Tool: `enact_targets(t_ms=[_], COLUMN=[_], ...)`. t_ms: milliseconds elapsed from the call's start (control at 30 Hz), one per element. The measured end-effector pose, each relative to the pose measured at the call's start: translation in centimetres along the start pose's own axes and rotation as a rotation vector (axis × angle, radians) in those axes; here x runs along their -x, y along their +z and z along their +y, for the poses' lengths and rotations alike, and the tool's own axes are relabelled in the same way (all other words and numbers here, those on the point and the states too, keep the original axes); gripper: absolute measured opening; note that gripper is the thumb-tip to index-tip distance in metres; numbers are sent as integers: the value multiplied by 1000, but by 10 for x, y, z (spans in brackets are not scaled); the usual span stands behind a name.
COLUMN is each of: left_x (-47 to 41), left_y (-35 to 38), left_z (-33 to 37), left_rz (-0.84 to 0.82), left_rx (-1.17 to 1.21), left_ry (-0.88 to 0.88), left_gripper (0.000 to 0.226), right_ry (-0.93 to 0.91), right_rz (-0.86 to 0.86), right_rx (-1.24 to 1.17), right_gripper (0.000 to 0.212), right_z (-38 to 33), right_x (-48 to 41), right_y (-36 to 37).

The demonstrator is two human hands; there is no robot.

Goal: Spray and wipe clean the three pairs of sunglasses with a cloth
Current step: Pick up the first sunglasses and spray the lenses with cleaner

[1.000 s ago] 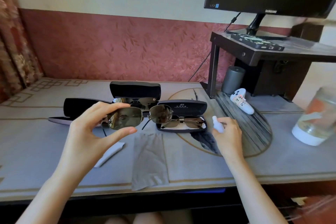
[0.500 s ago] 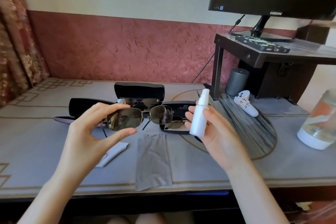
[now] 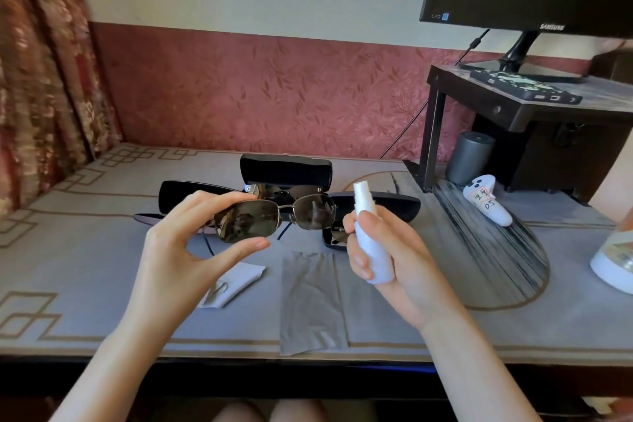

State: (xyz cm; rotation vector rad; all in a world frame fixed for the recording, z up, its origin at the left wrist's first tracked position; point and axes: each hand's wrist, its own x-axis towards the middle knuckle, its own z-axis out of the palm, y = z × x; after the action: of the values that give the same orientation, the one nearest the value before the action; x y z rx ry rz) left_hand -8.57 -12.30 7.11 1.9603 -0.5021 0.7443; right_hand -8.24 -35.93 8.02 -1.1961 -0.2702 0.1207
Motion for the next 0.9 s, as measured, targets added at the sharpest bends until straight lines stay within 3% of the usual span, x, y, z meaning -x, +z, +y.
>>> enact_targets(t_ms=[200, 433, 667, 800, 900], left_x=[1, 3, 4, 5, 6], left_y=[-6, -12, -17, -21, -23], left_z=[-1, -3, -2, -3, -3], left_rz=[14, 34, 52, 66, 78], left_rx=[-28, -45, -67, -65, -76], left_ry=[13, 14, 39, 44, 35], left_gripper=[46, 44, 40, 39, 40], right_ry=[-25, 94, 87, 8, -88], right_rz=[48, -147, -238, -243, -164], right_rx=[89, -210, -303, -178, 63], right_gripper=[33, 37, 43, 45, 46], right_z=[5, 5, 5, 8, 10], right_x=[-5, -9, -12, -10, -8], right_y=[6, 16, 24, 27, 32])
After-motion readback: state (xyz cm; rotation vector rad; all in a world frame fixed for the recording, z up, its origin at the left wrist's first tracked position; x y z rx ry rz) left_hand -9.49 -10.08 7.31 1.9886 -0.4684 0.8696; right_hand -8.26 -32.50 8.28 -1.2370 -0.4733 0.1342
